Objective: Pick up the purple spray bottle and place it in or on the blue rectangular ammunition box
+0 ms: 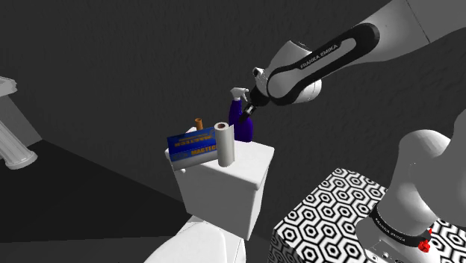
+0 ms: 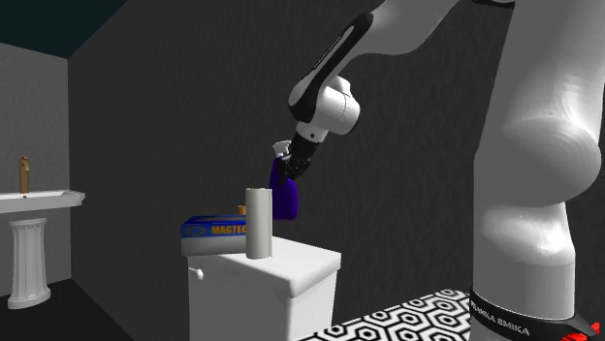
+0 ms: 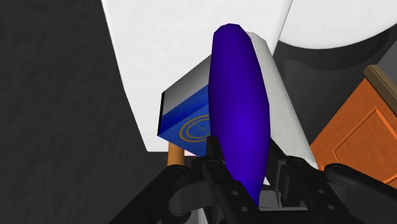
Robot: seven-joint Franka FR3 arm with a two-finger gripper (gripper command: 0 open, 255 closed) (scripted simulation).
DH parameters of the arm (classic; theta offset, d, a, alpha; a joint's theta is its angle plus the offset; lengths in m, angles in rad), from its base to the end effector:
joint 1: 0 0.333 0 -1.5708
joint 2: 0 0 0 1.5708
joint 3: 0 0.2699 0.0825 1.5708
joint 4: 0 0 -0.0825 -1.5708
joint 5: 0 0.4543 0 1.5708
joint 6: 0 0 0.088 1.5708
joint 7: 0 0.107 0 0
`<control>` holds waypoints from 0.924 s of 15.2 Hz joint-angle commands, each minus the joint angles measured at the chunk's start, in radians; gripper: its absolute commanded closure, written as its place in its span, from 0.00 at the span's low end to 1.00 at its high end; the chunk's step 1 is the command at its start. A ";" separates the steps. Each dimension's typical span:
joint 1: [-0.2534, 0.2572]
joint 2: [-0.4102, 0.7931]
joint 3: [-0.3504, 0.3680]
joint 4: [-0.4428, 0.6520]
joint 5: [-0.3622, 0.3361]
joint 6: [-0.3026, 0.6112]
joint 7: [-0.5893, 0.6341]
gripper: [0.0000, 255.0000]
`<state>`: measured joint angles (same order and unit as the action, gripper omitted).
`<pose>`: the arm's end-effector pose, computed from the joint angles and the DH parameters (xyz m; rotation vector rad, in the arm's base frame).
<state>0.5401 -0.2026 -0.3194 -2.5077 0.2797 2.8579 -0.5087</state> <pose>0.5377 0.1096 0.3180 -2.8149 -0.6746 -0.8251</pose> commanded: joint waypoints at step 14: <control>-0.027 0.061 0.064 0.207 -0.079 -0.143 0.129 1.00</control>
<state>0.5044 -0.1816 -0.2622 -2.3423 0.1947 2.7156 -0.3925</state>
